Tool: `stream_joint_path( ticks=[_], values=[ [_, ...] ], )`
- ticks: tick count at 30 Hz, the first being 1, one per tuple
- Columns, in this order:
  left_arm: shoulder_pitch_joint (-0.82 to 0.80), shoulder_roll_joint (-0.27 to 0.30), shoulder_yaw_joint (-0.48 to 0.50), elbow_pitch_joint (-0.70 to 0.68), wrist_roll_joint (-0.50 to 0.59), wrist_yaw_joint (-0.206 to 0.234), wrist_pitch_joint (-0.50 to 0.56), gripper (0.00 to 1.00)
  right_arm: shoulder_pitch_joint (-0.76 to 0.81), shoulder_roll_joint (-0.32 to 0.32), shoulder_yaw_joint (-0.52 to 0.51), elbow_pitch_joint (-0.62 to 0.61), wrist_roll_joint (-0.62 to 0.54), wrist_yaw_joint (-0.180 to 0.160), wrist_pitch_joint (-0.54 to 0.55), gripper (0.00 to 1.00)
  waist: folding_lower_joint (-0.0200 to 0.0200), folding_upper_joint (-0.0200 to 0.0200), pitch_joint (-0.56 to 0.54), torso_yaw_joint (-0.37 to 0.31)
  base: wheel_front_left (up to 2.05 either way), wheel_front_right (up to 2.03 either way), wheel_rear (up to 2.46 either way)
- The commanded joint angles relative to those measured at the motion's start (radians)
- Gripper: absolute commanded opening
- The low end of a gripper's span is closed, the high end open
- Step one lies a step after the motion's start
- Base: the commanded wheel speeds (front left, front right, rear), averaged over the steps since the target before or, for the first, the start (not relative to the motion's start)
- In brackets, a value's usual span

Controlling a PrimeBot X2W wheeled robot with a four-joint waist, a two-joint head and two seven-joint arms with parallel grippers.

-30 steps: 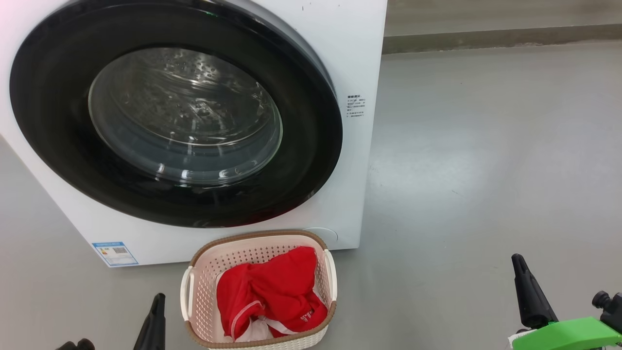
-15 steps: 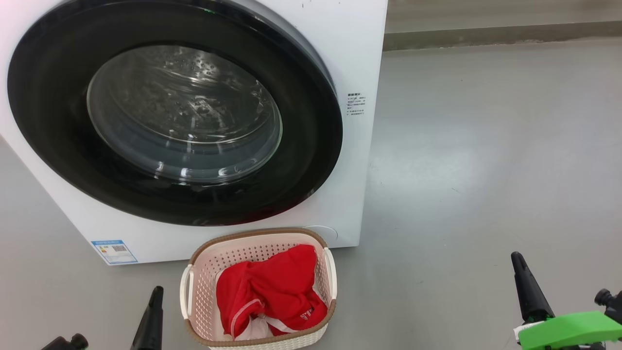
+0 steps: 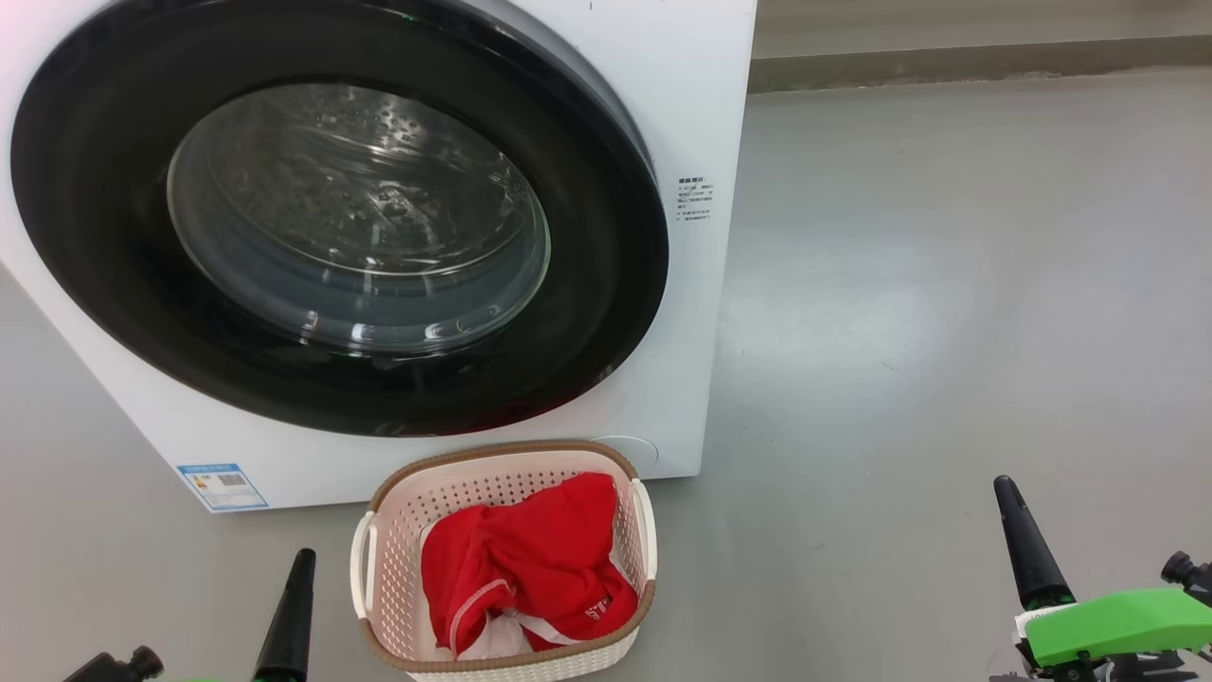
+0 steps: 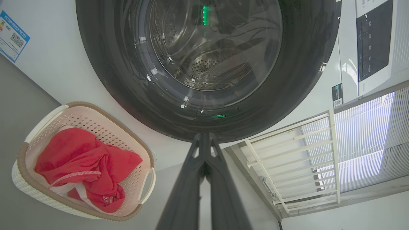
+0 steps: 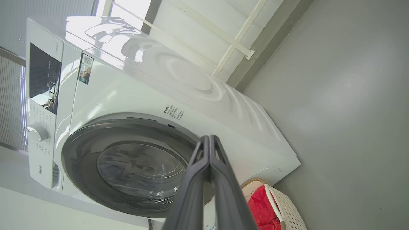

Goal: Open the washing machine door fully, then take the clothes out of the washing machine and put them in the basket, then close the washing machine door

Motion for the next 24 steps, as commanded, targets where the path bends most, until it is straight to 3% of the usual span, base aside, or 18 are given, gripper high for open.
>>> stream_joint_path(
  ticks=[1, 24],
  values=[
    [-0.042, 0.011, 0.026, -0.018, -0.023, -0.010, 0.005, 0.00, -0.050, -0.019, 0.007, -0.020, 0.022, -0.001, 0.007, 0.00, 0.0000, 0.0000, 0.000, 0.000, 0.00, 0.00, 0.00],
    [-0.078, 0.013, 0.045, 0.004, -0.283, -0.013, 0.071, 0.00, -0.101, -0.024, 0.000, 0.017, 0.277, -0.001, 0.076, 0.00, 0.0000, 0.0000, 0.011, 0.001, 0.00, 0.00, 0.00]
  ],
)
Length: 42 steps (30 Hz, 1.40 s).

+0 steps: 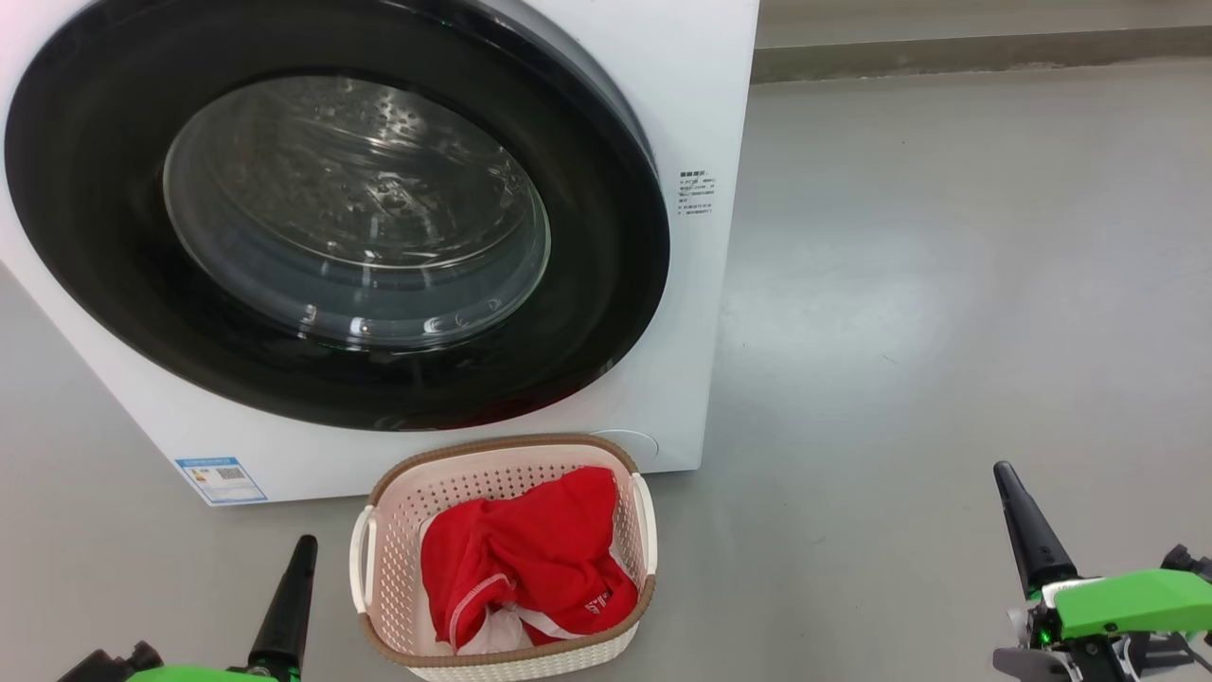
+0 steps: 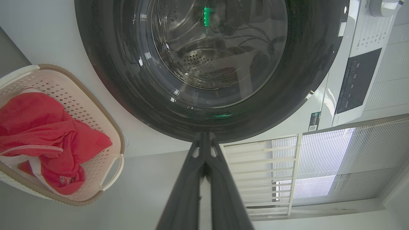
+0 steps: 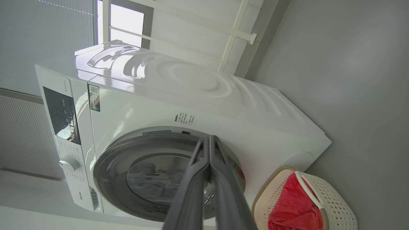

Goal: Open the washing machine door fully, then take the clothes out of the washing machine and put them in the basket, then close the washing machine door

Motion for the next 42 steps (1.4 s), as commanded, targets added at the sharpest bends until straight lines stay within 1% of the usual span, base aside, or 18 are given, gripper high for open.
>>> stream_joint_path(
  ticks=[1, 15, 42],
  values=[
    [-0.053, 0.013, 0.034, -0.017, -0.039, -0.013, 0.012, 0.00, -0.062, -0.019, 0.014, -0.020, 0.036, -0.001, 0.010, 0.00, -0.0001, -0.0001, 0.001, 0.000, 0.00, 0.00, 0.00],
    [-0.074, 0.014, 0.046, -0.004, -0.193, -0.014, 0.052, 0.00, -0.092, -0.021, 0.009, 0.002, 0.187, -0.001, 0.051, 0.00, -0.0001, -0.0001, 0.008, 0.001, 0.00, 0.00, 0.00],
    [-0.074, 0.014, 0.046, -0.004, -0.193, -0.014, 0.052, 0.00, -0.092, -0.017, 0.003, 0.002, 0.182, -0.001, 0.056, 0.00, -0.0001, -0.0001, 0.008, 0.001, 0.00, 0.00, 0.00]
  ],
)
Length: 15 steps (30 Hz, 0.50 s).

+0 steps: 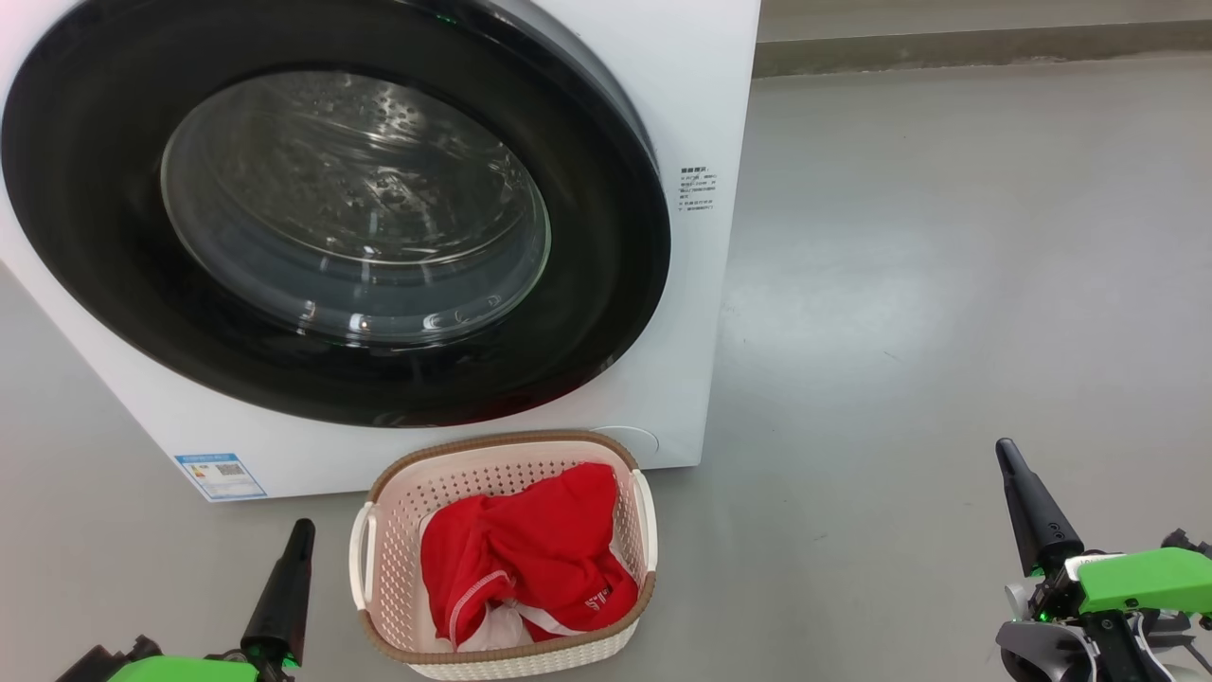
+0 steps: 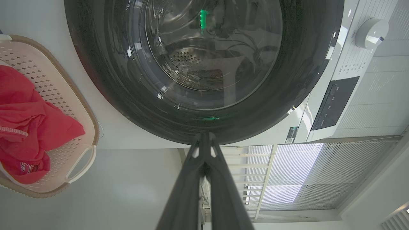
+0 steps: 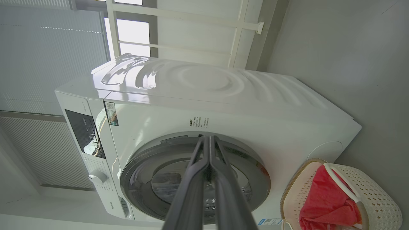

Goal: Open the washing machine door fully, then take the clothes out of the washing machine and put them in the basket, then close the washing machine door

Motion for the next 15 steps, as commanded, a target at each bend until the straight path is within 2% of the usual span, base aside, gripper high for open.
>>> stream_joint_path(
  ticks=[1, 15],
  values=[
    [-0.040, 0.014, 0.035, -0.019, -0.007, -0.007, 0.008, 0.00, -0.041, -0.010, 0.016, -0.024, 0.000, -0.001, 0.005, 0.00, 0.0000, 0.0000, 0.000, 0.000, 0.00, 0.00, 0.00],
    [-0.039, 0.014, 0.035, -0.019, -0.007, -0.007, 0.008, 0.00, -0.042, -0.008, 0.014, -0.024, -0.002, -0.001, 0.007, 0.00, 0.0000, 0.0000, 0.000, 0.000, 0.00, 0.00, 0.00]
  ],
)
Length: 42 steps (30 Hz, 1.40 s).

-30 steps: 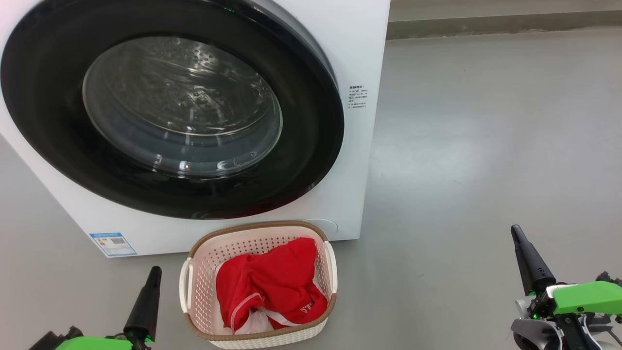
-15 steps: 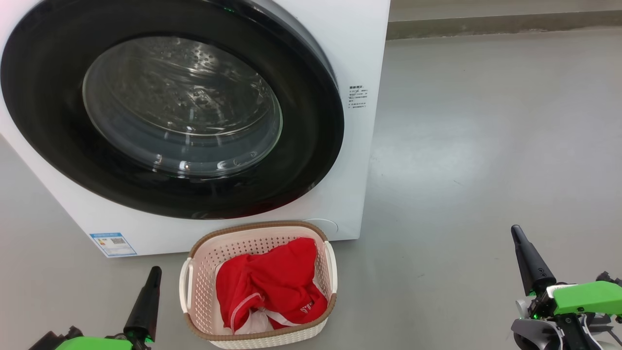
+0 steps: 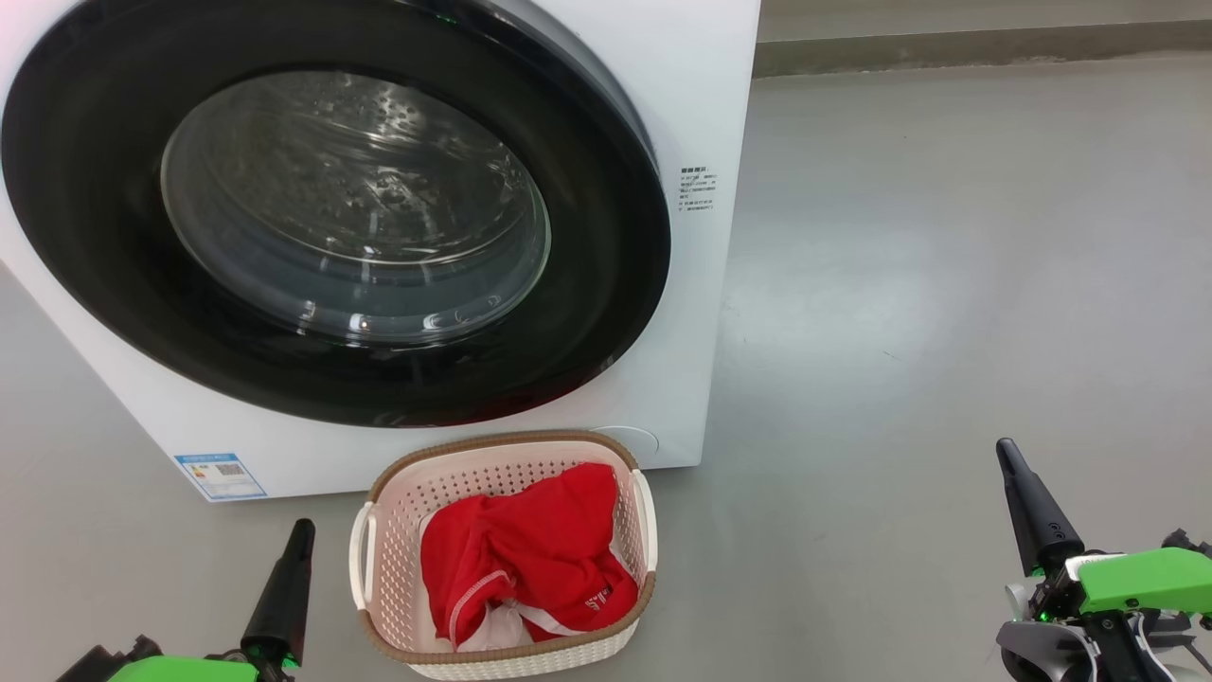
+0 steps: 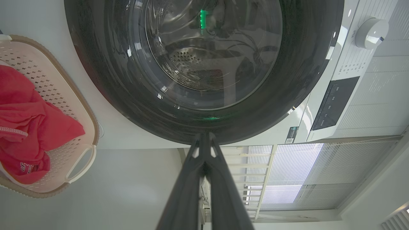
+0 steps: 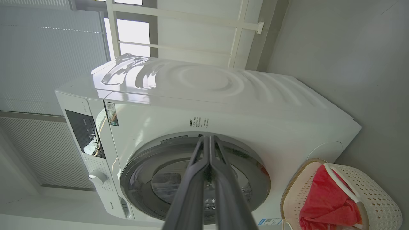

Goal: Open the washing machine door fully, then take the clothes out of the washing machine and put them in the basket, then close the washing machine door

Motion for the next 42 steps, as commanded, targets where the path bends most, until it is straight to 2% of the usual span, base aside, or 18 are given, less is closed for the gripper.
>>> stream_joint_path(
  ticks=[1, 42],
  values=[
    [-0.039, 0.014, 0.035, -0.019, -0.007, -0.007, 0.008, 0.00, -0.042, -0.008, 0.015, -0.024, -0.002, -0.001, 0.006, 0.00, 0.0000, -0.0001, 0.000, 0.000, 0.00, 0.00, 0.00],
    [-0.039, 0.014, 0.035, -0.020, -0.007, -0.007, 0.007, 0.00, -0.042, -0.004, 0.010, -0.024, -0.006, -0.001, 0.010, 0.00, 0.0000, -0.0001, 0.000, 0.000, 0.00, 0.00, 0.00]
  ],
)
